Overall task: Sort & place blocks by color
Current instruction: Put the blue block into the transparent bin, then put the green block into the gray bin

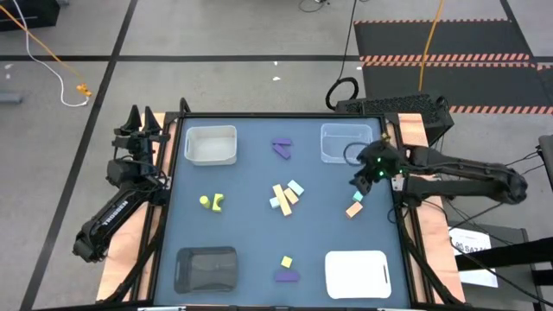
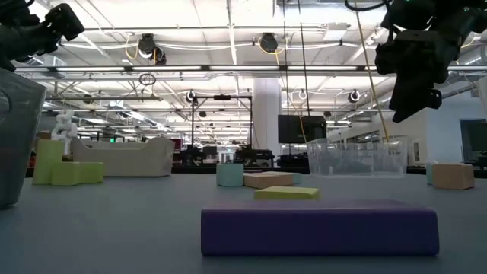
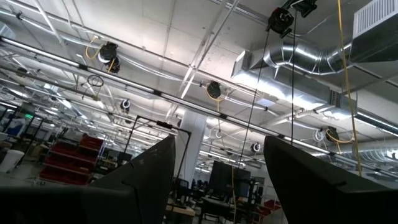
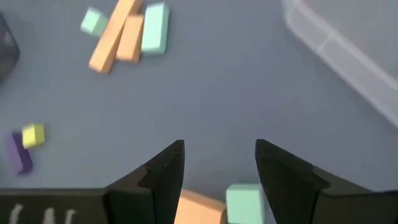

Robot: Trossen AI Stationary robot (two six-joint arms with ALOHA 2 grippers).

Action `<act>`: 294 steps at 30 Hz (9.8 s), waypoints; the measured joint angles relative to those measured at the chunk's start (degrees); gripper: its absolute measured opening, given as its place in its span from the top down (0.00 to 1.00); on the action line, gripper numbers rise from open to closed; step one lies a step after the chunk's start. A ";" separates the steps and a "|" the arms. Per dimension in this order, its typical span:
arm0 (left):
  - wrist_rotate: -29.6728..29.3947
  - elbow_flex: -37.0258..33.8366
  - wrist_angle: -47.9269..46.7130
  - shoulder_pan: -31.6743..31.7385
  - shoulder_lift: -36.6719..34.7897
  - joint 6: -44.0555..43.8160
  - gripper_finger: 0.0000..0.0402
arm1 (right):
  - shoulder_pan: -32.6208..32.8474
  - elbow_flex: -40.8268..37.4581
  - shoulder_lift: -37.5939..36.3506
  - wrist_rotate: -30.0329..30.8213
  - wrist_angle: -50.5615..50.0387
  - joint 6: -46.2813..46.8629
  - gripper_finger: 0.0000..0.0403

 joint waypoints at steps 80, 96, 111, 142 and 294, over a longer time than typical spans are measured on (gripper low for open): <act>0.00 0.01 -0.33 0.00 -0.01 0.00 0.39 | 15.94 -3.78 14.86 14.60 56.11 -14.32 0.71; -0.01 0.01 -0.35 0.02 -0.01 0.00 0.39 | 18.40 -3.76 20.79 12.76 79.97 -34.15 0.71; 0.00 0.01 -0.35 0.00 -0.01 0.00 0.39 | 8.48 -3.76 20.68 39.58 43.78 -9.38 0.67; -0.02 0.01 -0.33 0.00 -0.01 0.00 0.39 | -4.66 -3.78 20.65 39.30 35.35 -5.98 0.51; 9.51 38.58 -100.59 -71.62 74.67 -88.17 0.69 | 1.00 -16.96 20.65 27.36 82.15 -24.26 0.49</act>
